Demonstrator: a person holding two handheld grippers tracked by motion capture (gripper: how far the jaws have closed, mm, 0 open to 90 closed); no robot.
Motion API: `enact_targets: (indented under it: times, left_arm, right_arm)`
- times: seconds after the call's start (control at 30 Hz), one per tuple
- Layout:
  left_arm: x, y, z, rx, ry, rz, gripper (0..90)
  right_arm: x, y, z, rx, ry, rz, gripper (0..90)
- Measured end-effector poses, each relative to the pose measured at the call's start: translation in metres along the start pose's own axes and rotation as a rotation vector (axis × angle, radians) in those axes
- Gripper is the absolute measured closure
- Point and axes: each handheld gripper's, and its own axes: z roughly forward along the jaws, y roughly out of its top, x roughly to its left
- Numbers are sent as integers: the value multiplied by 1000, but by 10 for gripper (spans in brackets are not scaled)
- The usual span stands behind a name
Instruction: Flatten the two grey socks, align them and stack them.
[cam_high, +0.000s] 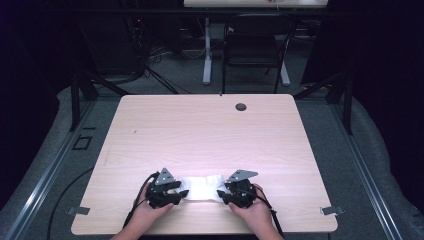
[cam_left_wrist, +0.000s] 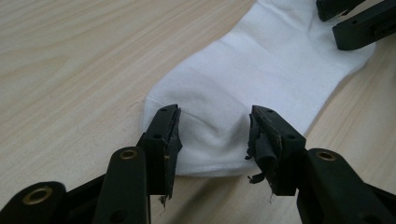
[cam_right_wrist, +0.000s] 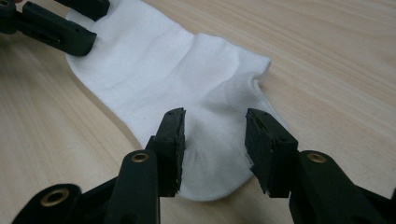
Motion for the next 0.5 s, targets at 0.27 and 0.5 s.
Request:
enact_targets:
  times: [0.27,0.5]
  left_arm:
    - [11,3,6,-37,-5,-58,518]
    - [12,4,6,-43,-1,-63,512]
  right_arm:
    - [-8,8,7,3,0,19,576]
    - [-9,10,9,-2,-10,22,570]
